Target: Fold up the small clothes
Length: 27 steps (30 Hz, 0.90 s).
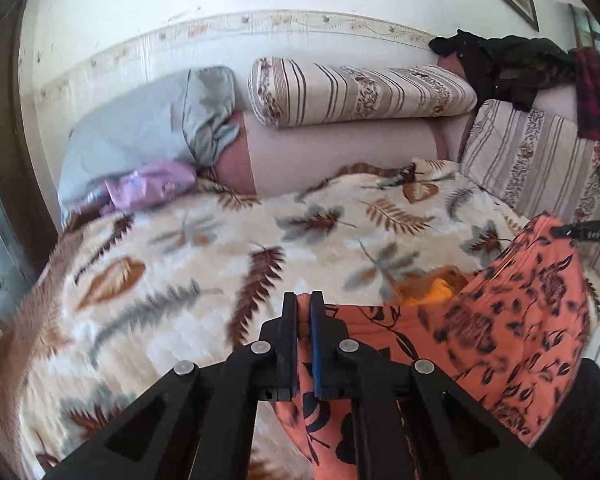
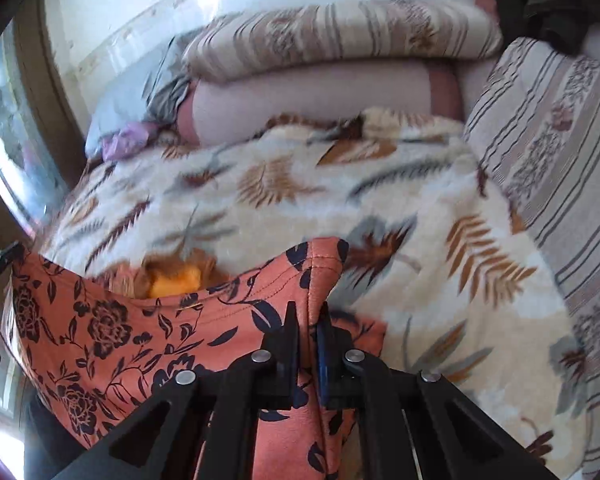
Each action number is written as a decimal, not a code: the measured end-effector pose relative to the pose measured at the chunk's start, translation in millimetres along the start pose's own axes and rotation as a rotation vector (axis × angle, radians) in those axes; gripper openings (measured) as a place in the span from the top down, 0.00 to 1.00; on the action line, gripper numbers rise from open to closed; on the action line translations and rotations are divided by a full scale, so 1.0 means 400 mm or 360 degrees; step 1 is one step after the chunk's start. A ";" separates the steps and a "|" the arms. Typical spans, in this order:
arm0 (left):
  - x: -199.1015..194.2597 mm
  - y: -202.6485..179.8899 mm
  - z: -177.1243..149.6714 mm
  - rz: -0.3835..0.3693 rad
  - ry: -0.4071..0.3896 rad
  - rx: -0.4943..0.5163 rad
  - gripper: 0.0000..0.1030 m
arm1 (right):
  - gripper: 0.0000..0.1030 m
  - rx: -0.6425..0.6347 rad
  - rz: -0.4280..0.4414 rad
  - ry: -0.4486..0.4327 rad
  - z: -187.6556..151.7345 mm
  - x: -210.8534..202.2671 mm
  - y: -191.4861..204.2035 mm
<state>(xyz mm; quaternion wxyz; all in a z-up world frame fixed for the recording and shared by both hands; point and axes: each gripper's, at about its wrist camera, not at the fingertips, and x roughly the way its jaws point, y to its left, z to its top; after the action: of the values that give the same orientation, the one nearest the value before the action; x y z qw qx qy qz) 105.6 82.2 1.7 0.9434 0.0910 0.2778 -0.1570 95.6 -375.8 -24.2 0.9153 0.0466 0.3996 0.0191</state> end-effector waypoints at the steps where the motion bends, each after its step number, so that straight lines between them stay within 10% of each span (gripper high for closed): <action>1: 0.033 0.008 0.007 0.0029 0.0012 0.0007 0.95 | 0.93 0.0043 -0.0015 -0.0020 0.014 0.005 -0.017; 4: 0.202 0.051 -0.032 0.0087 0.0234 -0.0068 0.94 | 0.87 0.0226 -0.0034 0.0015 0.018 0.091 -0.088; 7: 0.377 0.074 -0.138 0.0176 0.0642 -0.0096 0.88 | 0.36 0.0321 -0.0046 0.0444 -0.059 0.277 -0.140; 15: 0.152 0.111 -0.073 0.0249 0.0269 -0.0244 0.51 | 0.33 0.0454 0.0026 0.0148 -0.085 0.087 -0.145; 21: -0.072 -0.018 -0.099 0.0047 0.0063 -0.0141 0.26 | 0.21 0.0378 0.0442 0.0050 -0.110 -0.048 -0.018; 24: -0.048 -0.105 -0.195 -0.0001 0.0188 -0.0064 0.26 | 0.19 0.0379 0.0626 0.0115 -0.178 -0.035 0.032; 27: 0.102 -0.119 -0.328 0.0132 0.0609 -0.0032 0.26 | 0.24 0.0477 0.0349 0.0394 -0.297 0.078 0.010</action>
<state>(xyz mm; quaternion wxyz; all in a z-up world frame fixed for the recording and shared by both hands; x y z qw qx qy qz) 56.7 61.7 -133.6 0.8799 0.1210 0.4495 -0.0951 29.9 -361.1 -126.9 0.8346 0.2226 0.4998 0.0642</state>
